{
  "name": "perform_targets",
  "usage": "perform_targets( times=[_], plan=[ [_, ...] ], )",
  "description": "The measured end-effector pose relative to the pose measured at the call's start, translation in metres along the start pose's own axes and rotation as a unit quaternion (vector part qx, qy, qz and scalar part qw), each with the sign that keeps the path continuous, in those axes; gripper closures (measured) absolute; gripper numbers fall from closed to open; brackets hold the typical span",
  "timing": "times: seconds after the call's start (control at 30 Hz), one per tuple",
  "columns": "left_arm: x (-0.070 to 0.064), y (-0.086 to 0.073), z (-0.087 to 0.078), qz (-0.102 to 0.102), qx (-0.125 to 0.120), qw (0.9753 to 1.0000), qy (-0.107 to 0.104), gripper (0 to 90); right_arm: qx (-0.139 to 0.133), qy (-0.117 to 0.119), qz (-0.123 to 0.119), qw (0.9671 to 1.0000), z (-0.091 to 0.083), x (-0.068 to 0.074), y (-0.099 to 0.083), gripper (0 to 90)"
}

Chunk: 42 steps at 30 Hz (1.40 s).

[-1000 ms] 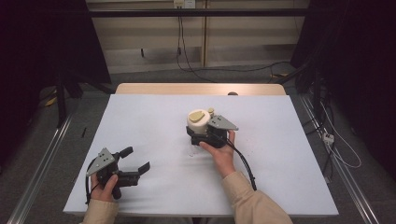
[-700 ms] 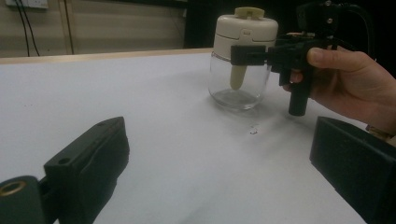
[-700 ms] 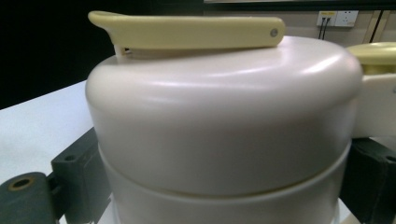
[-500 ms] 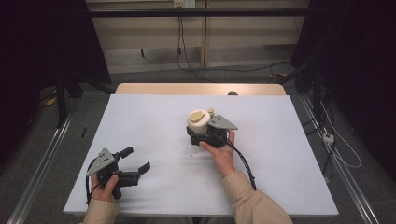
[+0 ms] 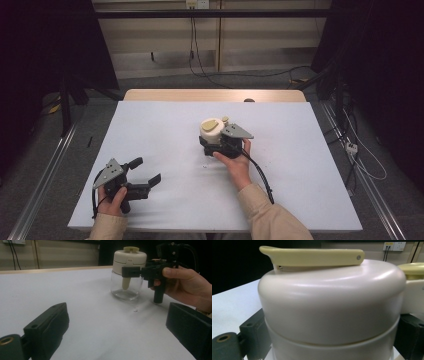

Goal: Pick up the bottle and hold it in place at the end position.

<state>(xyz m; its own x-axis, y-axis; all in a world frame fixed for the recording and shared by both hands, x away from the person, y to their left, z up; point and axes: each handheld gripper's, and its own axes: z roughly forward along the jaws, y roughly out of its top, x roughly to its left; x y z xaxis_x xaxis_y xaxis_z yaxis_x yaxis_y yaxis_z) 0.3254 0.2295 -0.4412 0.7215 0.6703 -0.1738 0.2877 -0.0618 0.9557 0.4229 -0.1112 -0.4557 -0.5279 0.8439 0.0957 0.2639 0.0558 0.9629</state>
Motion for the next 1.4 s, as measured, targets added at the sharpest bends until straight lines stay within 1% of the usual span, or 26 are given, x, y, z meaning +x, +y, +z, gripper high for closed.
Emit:
perform_targets(
  times=[0.43, 0.63, 1.0, 1.17, 1.27, 1.4],
  plan=[
    [0.0002, 0.0, 0.0, 0.0, 0.001, 1.0, -0.001, 4.2, 0.002, 0.003, 0.003, 1.0, 0.0007, -0.0009, -0.0007, 7.0],
    [-0.0002, -0.0001, 0.0, -0.001, 0.0, 1.0, -0.001, 4.2, 0.003, 0.002, -0.002, 1.0, 0.0004, 0.0, -0.0006, 7.0],
    [-0.0003, 0.0, -0.0005, 0.0, -0.001, 1.0, -0.001, 4.2, 0.011, 0.004, -0.003, 0.9999, -0.0017, -0.0004, -0.0006, 6.8],
    [-0.0007, 0.0001, -0.0012, 0.002, 0.0, 1.0, -0.002, 4.2, 0.017, 0.006, -0.01, 0.9998, -0.0033, -0.0003, -0.0007, 6.8],
    [-0.0012, 0.0005, -0.0016, 0.003, 0.0, 1.0, -0.001, 4.2, 0.019, 0.006, -0.003, 0.9998, -0.0041, -0.001, -0.0009, 6.7],
    [-0.0024, 0.0002, -0.0011, 0.003, 0.001, 1.0, -0.001, 4.2, 0.022, 0.007, -0.005, 0.9997, -0.0053, -0.0011, -0.0012, 6.6]
  ],
)
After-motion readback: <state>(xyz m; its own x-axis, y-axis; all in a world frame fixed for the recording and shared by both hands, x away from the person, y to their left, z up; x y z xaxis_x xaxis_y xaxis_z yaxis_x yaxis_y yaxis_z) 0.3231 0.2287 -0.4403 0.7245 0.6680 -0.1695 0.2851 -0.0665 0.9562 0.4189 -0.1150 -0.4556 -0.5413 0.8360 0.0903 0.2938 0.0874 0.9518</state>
